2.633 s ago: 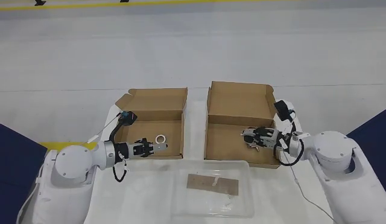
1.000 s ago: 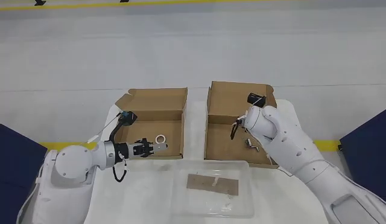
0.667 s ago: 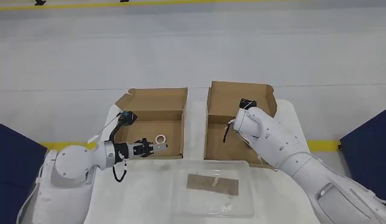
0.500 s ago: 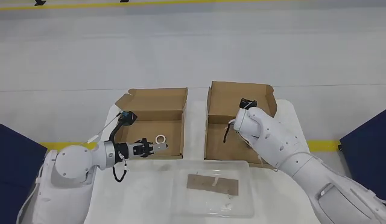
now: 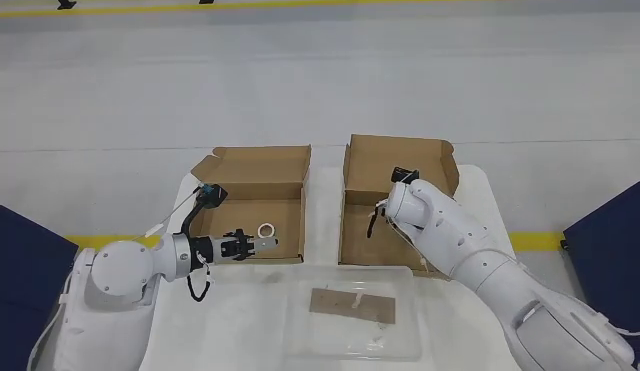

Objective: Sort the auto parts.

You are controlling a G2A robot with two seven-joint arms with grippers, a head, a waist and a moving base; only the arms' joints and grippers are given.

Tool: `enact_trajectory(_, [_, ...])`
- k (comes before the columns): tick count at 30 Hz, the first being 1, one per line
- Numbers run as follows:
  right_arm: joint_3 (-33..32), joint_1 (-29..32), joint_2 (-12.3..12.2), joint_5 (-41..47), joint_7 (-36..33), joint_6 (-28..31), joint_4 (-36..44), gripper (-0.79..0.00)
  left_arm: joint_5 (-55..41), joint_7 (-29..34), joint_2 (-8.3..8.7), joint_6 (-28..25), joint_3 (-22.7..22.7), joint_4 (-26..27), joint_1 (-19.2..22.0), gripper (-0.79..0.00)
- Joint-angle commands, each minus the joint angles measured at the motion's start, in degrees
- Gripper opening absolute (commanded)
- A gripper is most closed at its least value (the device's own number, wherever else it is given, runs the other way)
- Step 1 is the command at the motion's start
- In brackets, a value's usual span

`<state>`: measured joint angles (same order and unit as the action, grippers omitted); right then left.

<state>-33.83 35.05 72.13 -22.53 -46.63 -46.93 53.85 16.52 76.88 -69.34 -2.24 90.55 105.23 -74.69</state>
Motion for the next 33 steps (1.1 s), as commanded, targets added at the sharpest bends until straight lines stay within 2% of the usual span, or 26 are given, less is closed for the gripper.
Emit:
enact_trajectory(1, [-0.1, -0.2, 0.4, 0.4, 0.3, 0.4, -1.1, -0.785, 0.0, 0.0, 0.0, 0.0, 0.0, 0.0, 0.0, 0.0])
enact_trajectory(22, [0.2, -2.7, 4.2, 1.4, 0.2, 3.7, -10.1, -0.782, 0.0, 0.0, 0.0, 0.0, 0.0, 0.0, 0.0, 0.0])
enact_trajectory(24, [0.2, -2.9, 4.5, 1.3, 0.1, 3.8, -10.6, -0.686, 0.0, 0.0, 0.0, 0.0, 0.0, 0.0, 0.0, 0.0])
enact_trajectory(26, [0.1, -3.0, 4.7, 1.2, 0.2, 3.9, -11.1, -0.625, 0.0, 0.0, 0.0, 0.0, 0.0, 0.0, 0.0, 0.0])
enact_trajectory(33, [-0.5, -3.1, 5.2, 0.8, 0.5, 4.2, -11.6, -0.533, 0.0, 0.0, 0.0, 0.0, 0.0, 0.0, 0.0, 0.0])
